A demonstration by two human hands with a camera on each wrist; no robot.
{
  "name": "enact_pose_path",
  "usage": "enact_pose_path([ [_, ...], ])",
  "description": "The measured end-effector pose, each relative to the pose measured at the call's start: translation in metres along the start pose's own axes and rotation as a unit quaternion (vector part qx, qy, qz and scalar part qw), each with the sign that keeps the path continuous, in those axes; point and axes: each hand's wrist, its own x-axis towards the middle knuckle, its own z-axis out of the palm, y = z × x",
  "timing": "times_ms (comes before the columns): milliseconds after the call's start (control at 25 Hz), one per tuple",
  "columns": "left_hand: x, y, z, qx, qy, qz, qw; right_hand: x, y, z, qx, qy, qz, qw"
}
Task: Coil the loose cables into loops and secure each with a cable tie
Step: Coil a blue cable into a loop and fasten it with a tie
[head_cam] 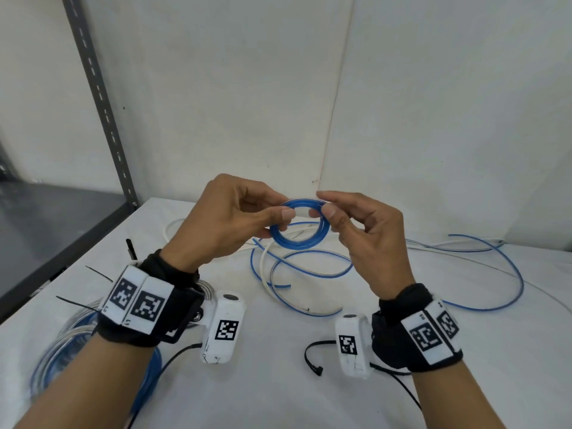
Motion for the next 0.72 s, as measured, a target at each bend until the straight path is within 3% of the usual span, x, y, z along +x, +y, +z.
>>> enact_pose_path([
  [240,0.004,-0.004,0.012,-0.096,0.086,0.009,0.992,-0.002,0.002,0.014,0.118,0.091,0.031,0.988],
  [400,0.005,-0.007,0.021,-0.163,0.071,-0.037,0.983,0.000,0.001,0.012,0.147,0.129,0.036,0.980],
  [520,0.006,-0.014,0.018,-0.135,0.009,-0.068,0.989,0.002,0.003,0.006,0.084,0.096,0.012,0.992],
  [720,0.006,-0.017,0.009,0.007,-0.037,-0.029,0.999,0.003,0.002,-0.007,-0.024,-0.004,0.011,1.000],
])
